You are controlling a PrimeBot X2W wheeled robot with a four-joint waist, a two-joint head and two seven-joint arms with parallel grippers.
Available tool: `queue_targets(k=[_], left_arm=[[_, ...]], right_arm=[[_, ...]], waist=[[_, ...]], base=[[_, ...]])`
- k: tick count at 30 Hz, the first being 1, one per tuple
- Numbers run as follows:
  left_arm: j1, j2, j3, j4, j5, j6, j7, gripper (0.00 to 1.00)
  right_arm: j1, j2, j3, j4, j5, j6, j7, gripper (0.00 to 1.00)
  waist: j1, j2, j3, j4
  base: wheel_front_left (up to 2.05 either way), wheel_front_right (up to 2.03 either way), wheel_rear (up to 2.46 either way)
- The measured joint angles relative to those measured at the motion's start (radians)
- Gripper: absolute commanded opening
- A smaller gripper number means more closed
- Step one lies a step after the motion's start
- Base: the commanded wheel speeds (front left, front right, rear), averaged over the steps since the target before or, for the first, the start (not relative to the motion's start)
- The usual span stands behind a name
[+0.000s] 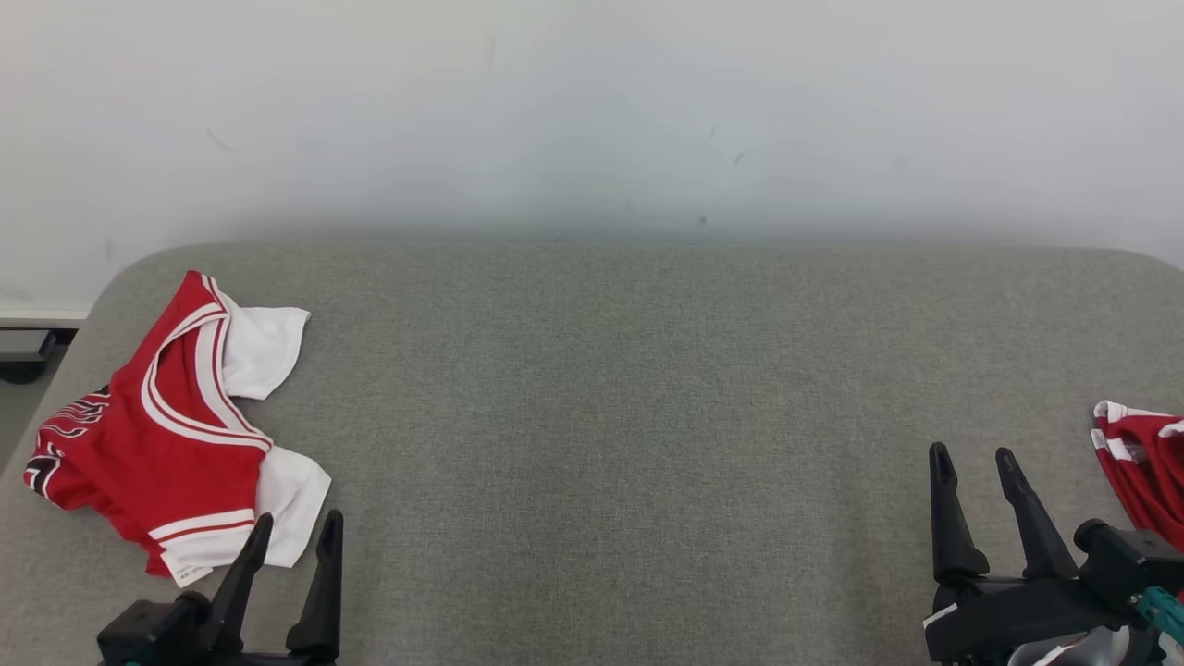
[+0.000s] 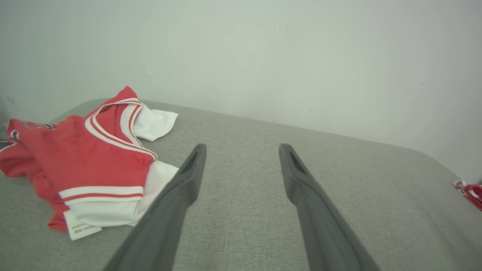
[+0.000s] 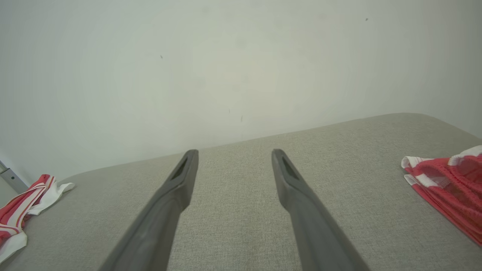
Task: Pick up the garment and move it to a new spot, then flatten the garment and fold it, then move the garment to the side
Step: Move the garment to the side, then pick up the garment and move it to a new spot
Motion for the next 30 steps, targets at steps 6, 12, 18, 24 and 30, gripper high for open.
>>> queue_targets(k=[6,12,18,24,30], left_arm=[[-0.002,-0.001,-0.007,-0.002,0.0,-0.008,-0.001,1.0],[-0.003,0.0,-0.009,-0.002,0.0,-0.009,-0.001,1.0],[-0.003,0.0,-0.012,-0.002,0.0,-0.012,0.001,1.0],[-0.003,0.0,-0.015,-0.002,0.0,-0.017,0.004,1.0],[-0.012,0.0,-0.025,-0.002,0.002,-0.017,0.013,1.0]], right_arm=[[0.0,0.001,-0.004,-0.011,0.0,-0.008,-0.008,1.0],[0.0,0.002,-0.002,-0.018,0.0,-0.009,-0.012,1.0],[0.0,0.003,0.0,-0.019,0.0,-0.009,-0.016,1.0],[0.0,0.005,0.002,-0.02,0.0,-0.016,-0.016,1.0],[0.009,0.006,-0.003,-0.027,0.001,-0.018,-0.018,1.0]], waist=[[0.0,0.0,0.008,-0.006],[0.0,0.0,0.01,-0.003],[0.0,0.0,0.012,0.0],[0.0,0.0,0.013,0.002],[0.0,0.0,0.016,0.01]], base=[[0.0,0.0,0.0],[0.0,0.0,0.0],[0.0,0.0,0.0],[0.0,0.0,0.0],[0.0,0.0,0.0]])
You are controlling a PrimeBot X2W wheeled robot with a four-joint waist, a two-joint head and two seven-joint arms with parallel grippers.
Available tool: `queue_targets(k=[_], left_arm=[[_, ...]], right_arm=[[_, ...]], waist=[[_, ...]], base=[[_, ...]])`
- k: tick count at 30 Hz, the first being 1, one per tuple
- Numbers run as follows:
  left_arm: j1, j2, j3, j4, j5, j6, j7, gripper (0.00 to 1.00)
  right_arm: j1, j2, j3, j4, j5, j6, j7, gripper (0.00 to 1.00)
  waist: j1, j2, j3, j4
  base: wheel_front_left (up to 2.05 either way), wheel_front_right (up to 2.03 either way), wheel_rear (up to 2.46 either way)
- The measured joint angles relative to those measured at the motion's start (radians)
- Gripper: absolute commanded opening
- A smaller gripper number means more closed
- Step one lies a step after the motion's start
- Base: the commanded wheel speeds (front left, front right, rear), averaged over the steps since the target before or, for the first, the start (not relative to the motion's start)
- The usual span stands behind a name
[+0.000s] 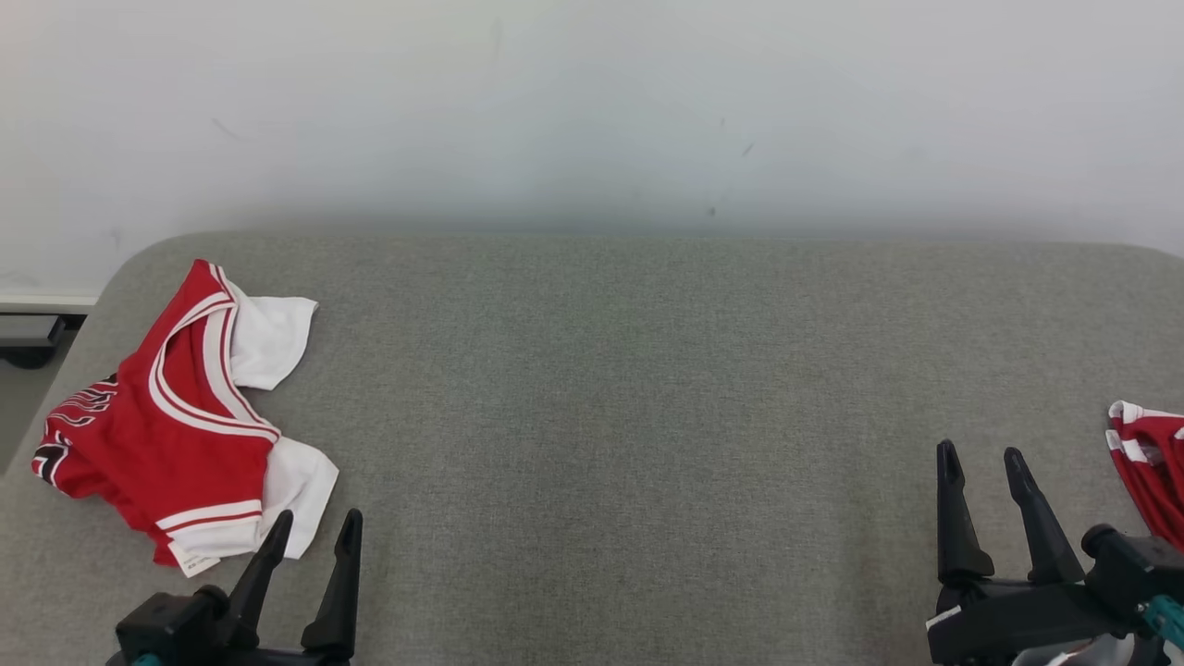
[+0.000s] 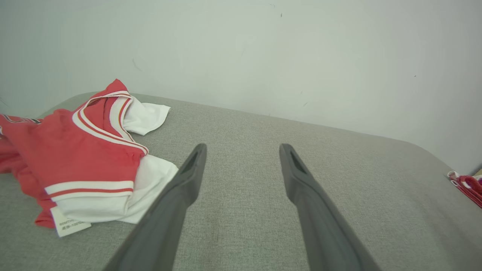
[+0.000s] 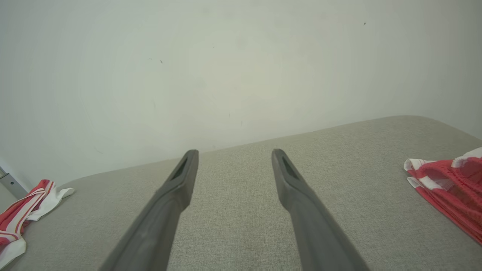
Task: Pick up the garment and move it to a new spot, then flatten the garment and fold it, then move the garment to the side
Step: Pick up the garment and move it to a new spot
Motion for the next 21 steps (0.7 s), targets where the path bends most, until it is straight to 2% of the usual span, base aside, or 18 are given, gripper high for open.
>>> queue_targets(k=[10,21], left_arm=[[-0.019,-0.006,-0.022,0.002,0.012,0.0,0.01,1.0],[-0.011,-0.002,-0.009,0.001,0.016,0.011,0.011,1.0]], right_arm=[[0.018,-0.002,-0.016,-0.014,0.002,-0.007,-0.004,1.0],[0.002,-0.003,0.012,-0.01,0.005,0.002,0.002,1.0]], waist=[[0.0,0.0,0.01,0.066],[0.0,0.0,0.02,0.206]], base=[[0.0,0.0,0.0],[0.0,0.0,0.0]])
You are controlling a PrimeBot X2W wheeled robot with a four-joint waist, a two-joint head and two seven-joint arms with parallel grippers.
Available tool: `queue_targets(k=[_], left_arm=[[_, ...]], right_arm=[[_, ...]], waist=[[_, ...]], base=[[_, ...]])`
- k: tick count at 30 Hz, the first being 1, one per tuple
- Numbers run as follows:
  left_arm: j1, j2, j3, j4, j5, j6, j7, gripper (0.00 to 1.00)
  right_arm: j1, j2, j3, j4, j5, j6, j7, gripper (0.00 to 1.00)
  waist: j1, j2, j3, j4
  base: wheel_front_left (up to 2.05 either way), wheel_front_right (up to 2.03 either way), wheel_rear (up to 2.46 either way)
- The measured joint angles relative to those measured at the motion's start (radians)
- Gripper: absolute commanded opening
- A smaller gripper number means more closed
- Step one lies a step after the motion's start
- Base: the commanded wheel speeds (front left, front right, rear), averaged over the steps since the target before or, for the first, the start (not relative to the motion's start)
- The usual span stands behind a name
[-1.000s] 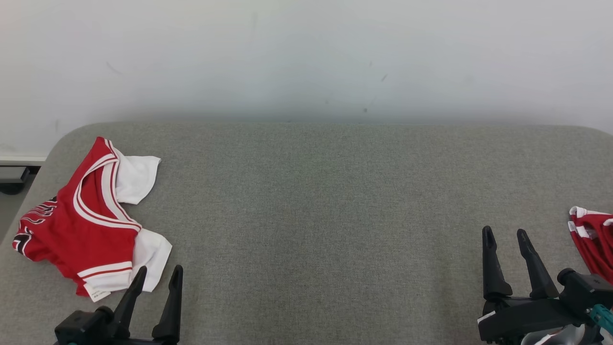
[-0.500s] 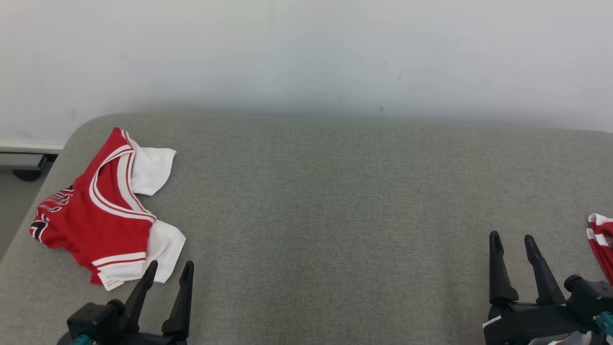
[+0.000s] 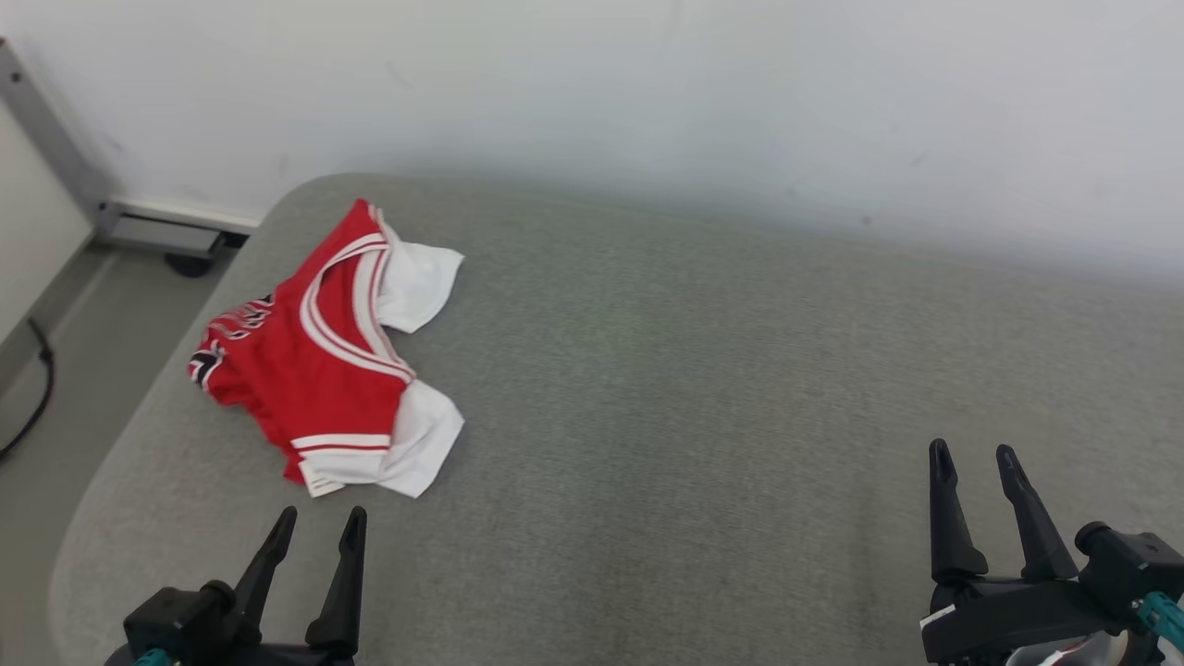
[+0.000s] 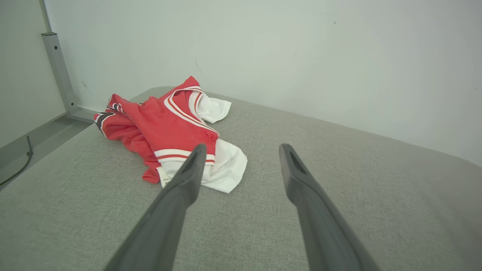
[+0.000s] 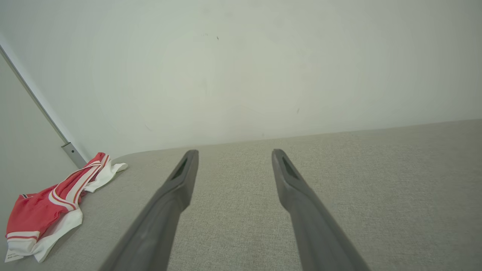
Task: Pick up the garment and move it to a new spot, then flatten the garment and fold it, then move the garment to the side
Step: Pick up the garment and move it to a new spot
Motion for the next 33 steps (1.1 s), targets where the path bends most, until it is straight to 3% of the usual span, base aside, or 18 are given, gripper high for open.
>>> queue_targets(k=[18,29,33], left_arm=[[0.014,0.013,0.022,-0.007,0.0,0.009,-0.001,1.0],[0.02,0.01,0.01,-0.003,-0.011,0.004,0.014,1.0],[0.009,-0.002,-0.007,0.021,-0.044,-0.023,0.061,1.0]], right_arm=[[-0.04,0.001,0.03,0.014,-0.001,0.001,0.009,1.0],[-0.033,0.001,0.032,0.029,-0.001,0.001,0.009,1.0],[-0.011,-0.002,0.037,0.002,-0.012,0.001,0.009,1.0]], waist=[[0.0,0.0,0.023,0.219],[0.0,0.0,0.018,0.232],[-0.0001,0.0,0.025,0.232]], base=[[0.0,0.0,0.0],[0.0,0.0,0.0],[0.0,0.0,0.0]])
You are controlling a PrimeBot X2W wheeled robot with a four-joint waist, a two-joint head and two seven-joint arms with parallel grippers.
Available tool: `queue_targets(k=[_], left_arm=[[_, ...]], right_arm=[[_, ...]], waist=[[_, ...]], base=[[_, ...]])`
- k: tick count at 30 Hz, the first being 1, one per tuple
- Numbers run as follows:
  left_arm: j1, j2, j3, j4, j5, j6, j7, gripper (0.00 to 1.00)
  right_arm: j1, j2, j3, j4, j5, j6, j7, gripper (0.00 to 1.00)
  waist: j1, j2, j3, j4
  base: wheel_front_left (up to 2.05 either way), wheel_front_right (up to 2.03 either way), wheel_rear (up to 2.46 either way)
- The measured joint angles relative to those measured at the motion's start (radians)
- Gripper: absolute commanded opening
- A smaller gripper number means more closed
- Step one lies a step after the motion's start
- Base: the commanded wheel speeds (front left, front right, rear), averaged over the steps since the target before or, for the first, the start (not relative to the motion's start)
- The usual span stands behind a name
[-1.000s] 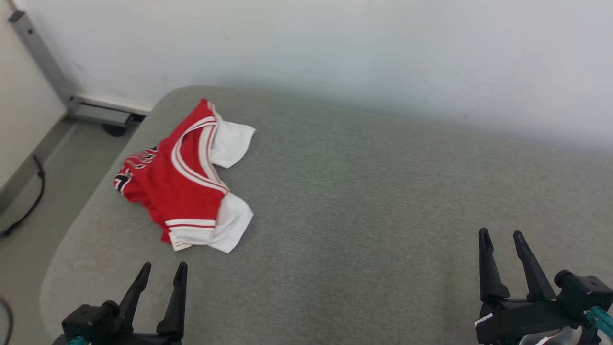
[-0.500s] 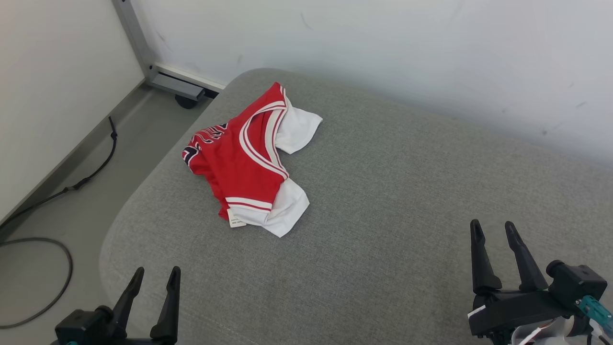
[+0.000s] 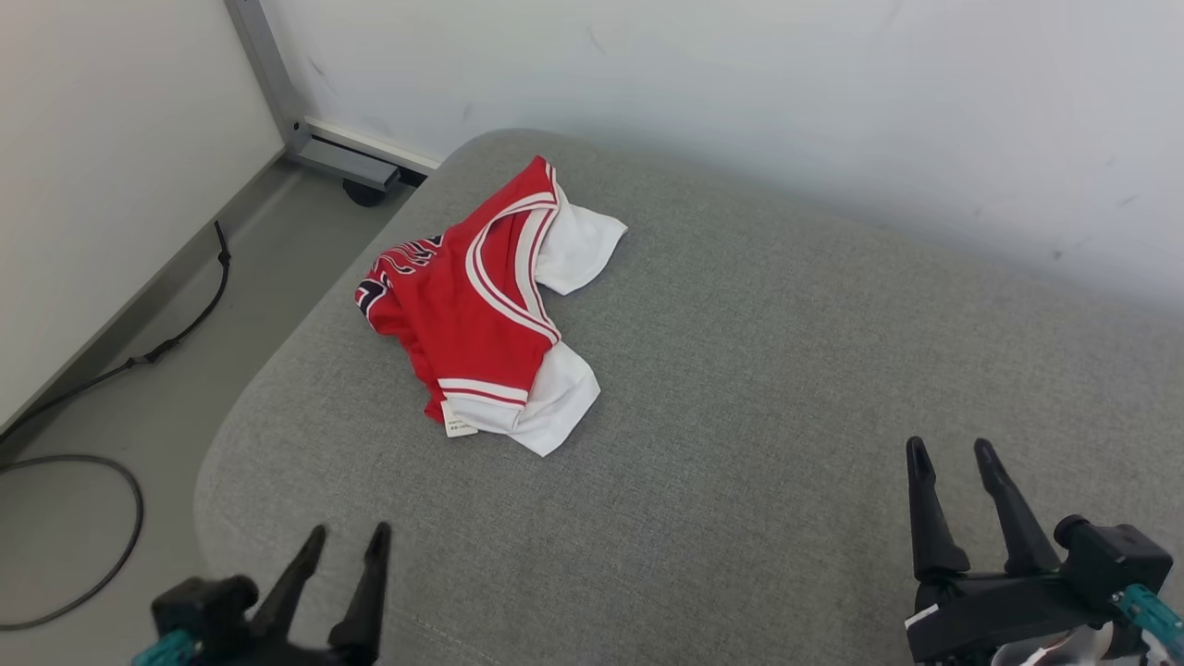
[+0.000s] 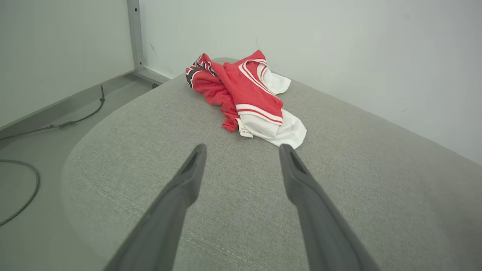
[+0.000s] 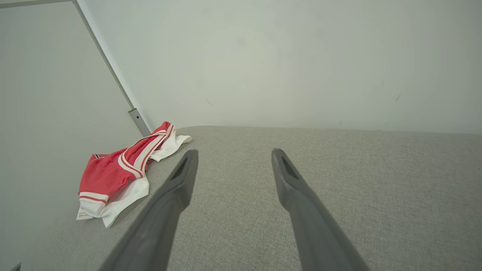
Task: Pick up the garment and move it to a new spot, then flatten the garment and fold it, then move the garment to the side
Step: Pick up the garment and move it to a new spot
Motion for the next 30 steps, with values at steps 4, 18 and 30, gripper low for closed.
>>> queue_targets(k=[4,18,30], left_arm=[[-0.091,-0.05,-0.01,0.045,-0.064,-0.024,0.079,1.0],[-0.588,-0.107,-0.027,0.372,-0.076,0.021,0.419,1.0],[-0.715,-0.085,0.005,0.55,-0.063,0.032,0.528,1.0]], right_arm=[[0.001,-0.026,0.007,-0.045,-0.027,0.0,0.012,1.0],[0.059,-0.137,0.009,-0.273,-0.114,-0.003,0.115,1.0],[0.054,-0.184,0.023,-0.396,-0.144,-0.002,0.204,1.0]], waist=[[0.0001,0.0,0.021,0.0],[0.0002,0.0,0.147,-0.02],[0.0003,0.0001,0.25,-0.112]], base=[[0.0,0.0,0.0],[0.0,0.0,0.0],[0.0,0.0,0.0]])
